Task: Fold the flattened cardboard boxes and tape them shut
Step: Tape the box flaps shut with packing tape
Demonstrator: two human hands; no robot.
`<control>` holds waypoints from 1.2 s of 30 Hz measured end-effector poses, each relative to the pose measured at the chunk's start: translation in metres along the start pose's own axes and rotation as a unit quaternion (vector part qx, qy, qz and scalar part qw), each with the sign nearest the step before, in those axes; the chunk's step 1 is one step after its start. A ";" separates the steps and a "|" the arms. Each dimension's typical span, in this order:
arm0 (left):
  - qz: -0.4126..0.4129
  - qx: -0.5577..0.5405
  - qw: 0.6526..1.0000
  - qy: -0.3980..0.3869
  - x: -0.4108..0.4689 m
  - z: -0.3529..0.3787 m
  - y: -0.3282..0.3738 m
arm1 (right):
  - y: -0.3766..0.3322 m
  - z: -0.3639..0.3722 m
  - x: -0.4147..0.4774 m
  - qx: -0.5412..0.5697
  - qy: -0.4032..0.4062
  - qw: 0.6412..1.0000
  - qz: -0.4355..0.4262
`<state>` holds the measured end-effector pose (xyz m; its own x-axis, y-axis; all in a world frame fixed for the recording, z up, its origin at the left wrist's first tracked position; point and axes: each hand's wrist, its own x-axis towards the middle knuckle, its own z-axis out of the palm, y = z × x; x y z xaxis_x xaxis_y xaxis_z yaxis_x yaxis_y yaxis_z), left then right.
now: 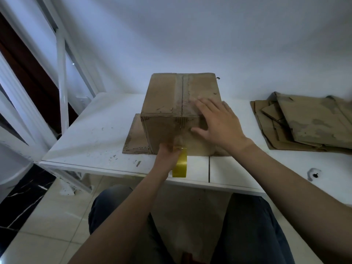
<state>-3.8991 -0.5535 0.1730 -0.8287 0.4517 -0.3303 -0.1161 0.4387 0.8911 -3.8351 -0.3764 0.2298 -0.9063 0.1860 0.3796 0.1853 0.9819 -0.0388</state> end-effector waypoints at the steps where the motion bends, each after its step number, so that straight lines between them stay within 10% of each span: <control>1: -0.007 0.008 1.000 0.003 -0.001 0.001 -0.001 | 0.007 -0.003 -0.009 0.013 0.011 1.000 0.019; 8: -0.004 0.145 0.987 0.065 -0.021 0.019 0.003 | 0.060 -0.003 -0.081 0.044 0.005 0.989 0.140; 19: 0.122 0.415 0.886 0.170 -0.053 0.089 0.007 | 0.140 0.004 -0.166 0.027 -0.282 0.913 0.293; 28: 0.120 0.473 0.859 0.157 -0.056 0.148 0.016 | 0.229 0.016 -0.224 -0.077 -0.368 0.867 0.327; 36: 0.134 0.471 0.863 0.128 -0.058 0.185 0.016 | 0.262 0.037 -0.254 0.003 -0.234 0.914 0.331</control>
<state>-3.7517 -0.4288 0.1491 -0.8650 0.5005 0.0353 0.4937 0.8365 0.2377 -3.5704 -0.1654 0.0892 -0.6595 0.7332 -0.1659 0.7515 0.6482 -0.1231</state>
